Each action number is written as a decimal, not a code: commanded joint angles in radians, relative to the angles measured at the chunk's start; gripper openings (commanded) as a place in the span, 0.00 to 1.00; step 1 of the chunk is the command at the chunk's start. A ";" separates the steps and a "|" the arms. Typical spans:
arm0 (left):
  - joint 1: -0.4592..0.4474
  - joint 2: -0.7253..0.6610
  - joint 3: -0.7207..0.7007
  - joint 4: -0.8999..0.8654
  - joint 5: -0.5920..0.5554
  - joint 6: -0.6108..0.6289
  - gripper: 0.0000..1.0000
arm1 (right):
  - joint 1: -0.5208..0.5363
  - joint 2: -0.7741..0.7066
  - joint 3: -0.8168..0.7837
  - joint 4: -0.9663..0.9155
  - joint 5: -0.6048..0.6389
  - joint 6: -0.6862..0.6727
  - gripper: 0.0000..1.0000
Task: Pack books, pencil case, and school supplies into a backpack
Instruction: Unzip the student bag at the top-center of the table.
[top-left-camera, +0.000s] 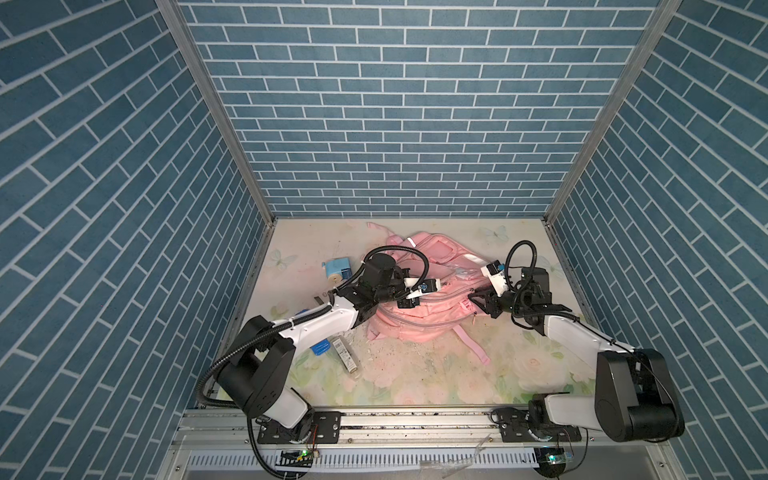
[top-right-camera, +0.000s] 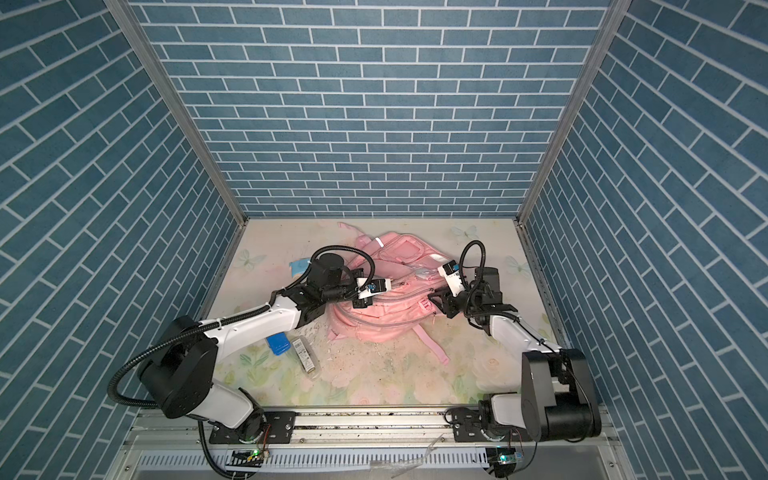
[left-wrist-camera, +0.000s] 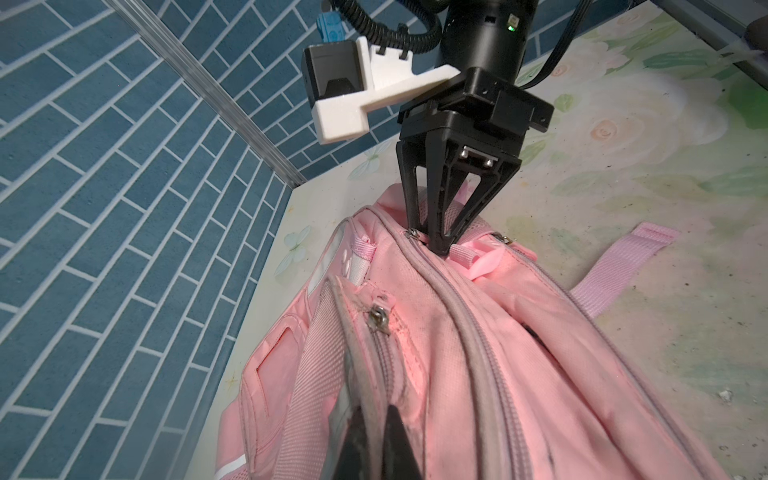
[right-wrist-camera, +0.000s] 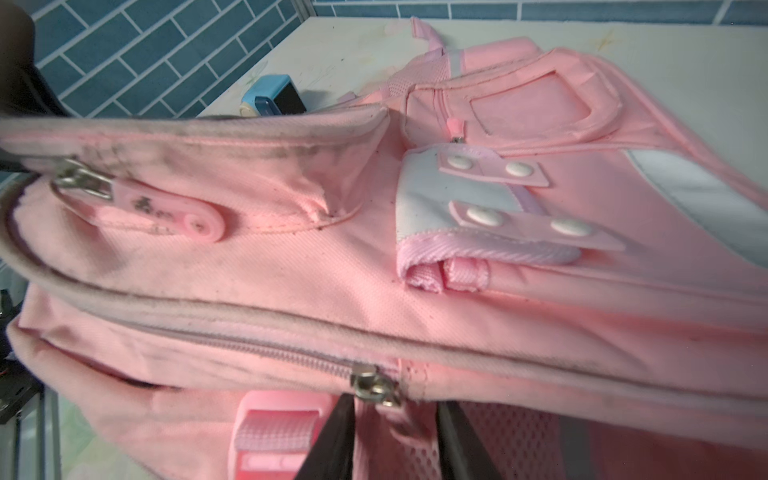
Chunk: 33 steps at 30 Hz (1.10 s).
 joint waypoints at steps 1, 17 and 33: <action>0.008 -0.059 0.052 0.196 0.050 -0.011 0.00 | -0.011 0.067 0.072 -0.102 -0.105 -0.129 0.34; 0.010 -0.029 0.064 0.275 0.000 -0.140 0.00 | -0.016 -0.094 -0.046 0.044 -0.084 -0.083 0.08; -0.207 -0.038 0.117 0.078 -0.370 -0.290 0.00 | -0.041 -0.192 0.074 -0.132 0.292 0.063 0.00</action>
